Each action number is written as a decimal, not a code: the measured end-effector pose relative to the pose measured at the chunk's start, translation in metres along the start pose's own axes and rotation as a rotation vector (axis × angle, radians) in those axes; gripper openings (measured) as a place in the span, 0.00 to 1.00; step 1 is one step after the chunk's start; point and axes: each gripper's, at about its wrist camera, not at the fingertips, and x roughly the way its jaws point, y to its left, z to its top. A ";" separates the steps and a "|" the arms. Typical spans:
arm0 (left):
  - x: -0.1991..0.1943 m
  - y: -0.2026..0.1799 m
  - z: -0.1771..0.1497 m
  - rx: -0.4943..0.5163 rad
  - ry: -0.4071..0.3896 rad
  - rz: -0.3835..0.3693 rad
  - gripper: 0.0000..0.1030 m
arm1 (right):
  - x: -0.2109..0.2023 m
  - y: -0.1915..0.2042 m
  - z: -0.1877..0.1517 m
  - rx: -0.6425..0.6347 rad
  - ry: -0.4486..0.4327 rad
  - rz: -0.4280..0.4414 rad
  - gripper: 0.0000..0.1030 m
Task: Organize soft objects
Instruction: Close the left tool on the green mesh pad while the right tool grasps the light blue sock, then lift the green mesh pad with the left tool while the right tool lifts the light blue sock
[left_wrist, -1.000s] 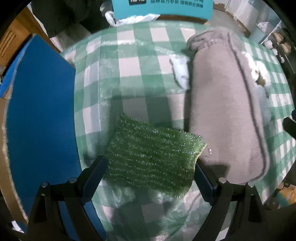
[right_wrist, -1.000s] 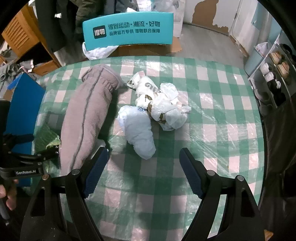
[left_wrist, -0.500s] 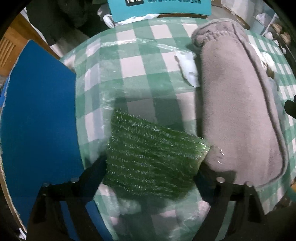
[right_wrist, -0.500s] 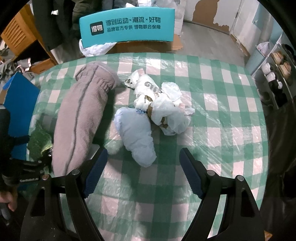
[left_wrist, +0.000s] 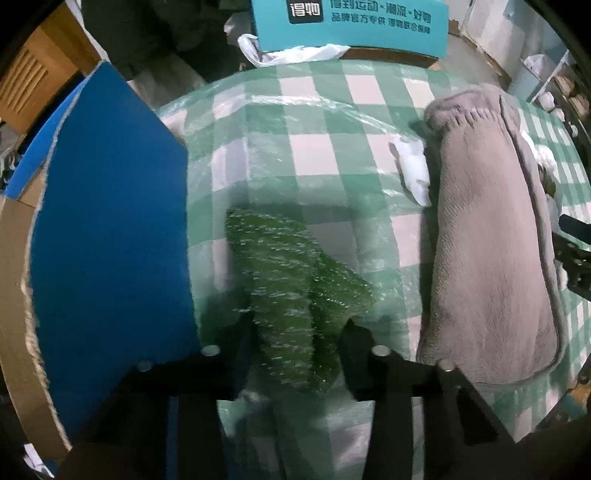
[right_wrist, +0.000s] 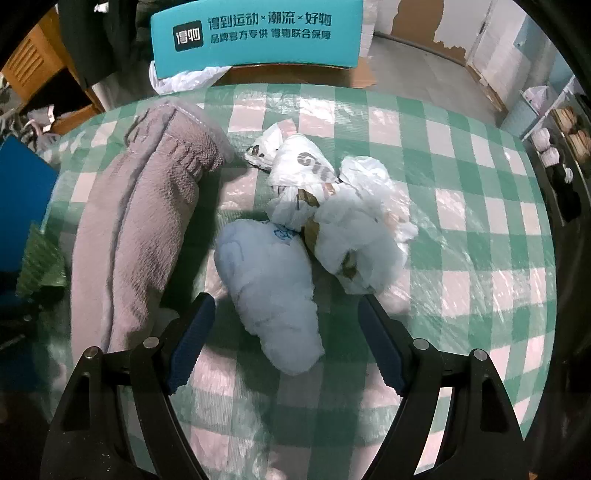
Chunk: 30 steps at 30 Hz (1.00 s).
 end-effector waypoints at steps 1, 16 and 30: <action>-0.002 0.002 -0.001 -0.004 -0.003 -0.001 0.31 | 0.002 0.001 0.001 -0.004 0.001 -0.002 0.78; -0.036 0.008 0.001 0.017 -0.078 -0.036 0.23 | 0.013 0.007 0.002 -0.033 0.024 -0.023 0.39; -0.067 0.002 -0.002 0.048 -0.132 -0.066 0.22 | -0.031 0.010 -0.008 -0.009 -0.040 0.019 0.38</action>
